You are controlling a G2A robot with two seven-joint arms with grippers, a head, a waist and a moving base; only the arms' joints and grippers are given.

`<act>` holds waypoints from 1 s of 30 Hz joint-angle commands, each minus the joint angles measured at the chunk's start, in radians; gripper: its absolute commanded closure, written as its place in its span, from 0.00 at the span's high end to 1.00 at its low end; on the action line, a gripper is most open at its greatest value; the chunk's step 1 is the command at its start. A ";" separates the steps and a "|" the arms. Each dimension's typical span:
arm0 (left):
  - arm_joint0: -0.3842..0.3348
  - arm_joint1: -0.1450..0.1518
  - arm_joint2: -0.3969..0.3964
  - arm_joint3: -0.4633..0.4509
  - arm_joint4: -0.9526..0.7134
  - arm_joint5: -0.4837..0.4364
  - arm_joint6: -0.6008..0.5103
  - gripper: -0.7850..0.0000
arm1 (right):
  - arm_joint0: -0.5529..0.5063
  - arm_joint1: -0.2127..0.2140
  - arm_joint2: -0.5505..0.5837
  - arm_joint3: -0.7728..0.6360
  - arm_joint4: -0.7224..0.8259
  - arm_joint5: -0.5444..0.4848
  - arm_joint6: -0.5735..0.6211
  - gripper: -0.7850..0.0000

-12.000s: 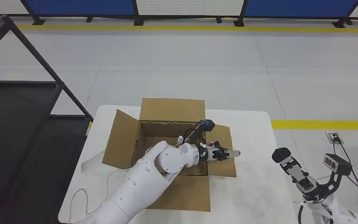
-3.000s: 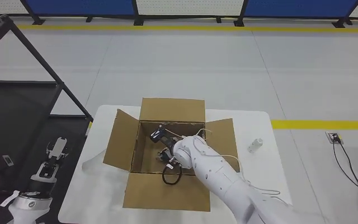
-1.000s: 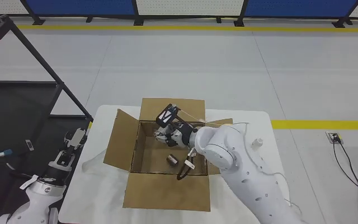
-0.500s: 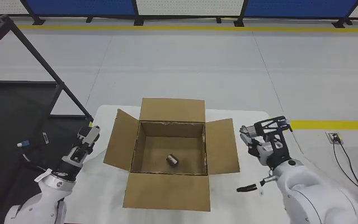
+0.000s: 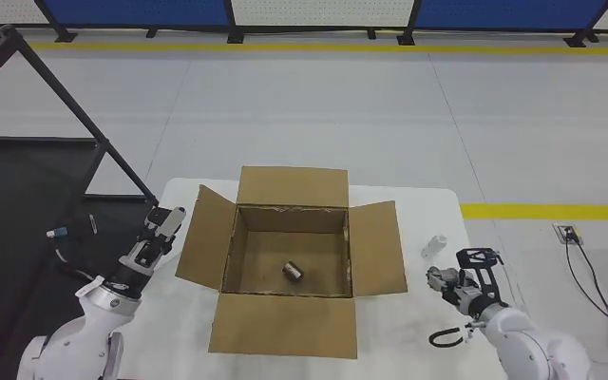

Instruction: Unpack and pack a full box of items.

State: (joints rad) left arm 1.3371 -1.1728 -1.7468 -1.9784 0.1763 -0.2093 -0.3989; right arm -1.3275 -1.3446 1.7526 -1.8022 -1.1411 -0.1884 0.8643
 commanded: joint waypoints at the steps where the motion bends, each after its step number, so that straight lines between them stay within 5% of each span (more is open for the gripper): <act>1: 0.000 0.000 0.000 0.000 0.000 0.000 0.000 1.00 | 0.026 0.004 -0.010 0.083 -0.054 0.008 -0.018 0.00; 15: 0.000 0.000 0.000 0.000 0.000 0.000 0.000 1.00 | 0.202 0.019 -0.096 0.377 -0.101 -0.034 -0.118 0.00; 19: 0.000 0.000 0.000 0.000 0.000 0.000 0.000 1.00 | 0.230 0.023 -0.099 0.427 -0.092 -0.039 -0.125 0.31; 25: 0.000 0.000 0.000 0.000 0.000 0.000 0.000 1.00 | 0.247 0.030 -0.106 0.460 -0.081 -0.043 -0.136 0.49; 27: 0.000 0.000 0.000 0.000 0.000 0.000 0.000 1.00 | 0.248 0.032 -0.107 0.464 -0.076 -0.042 -0.139 0.81; 30: 0.000 0.000 0.000 0.000 0.000 0.000 0.000 1.00 | 0.244 0.035 -0.109 0.462 -0.072 -0.042 -0.141 1.00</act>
State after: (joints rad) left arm 1.3371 -1.1728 -1.7470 -1.9784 0.1761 -0.2095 -0.3990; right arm -1.0812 -1.3108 1.6442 -1.3386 -1.2140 -0.2308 0.7235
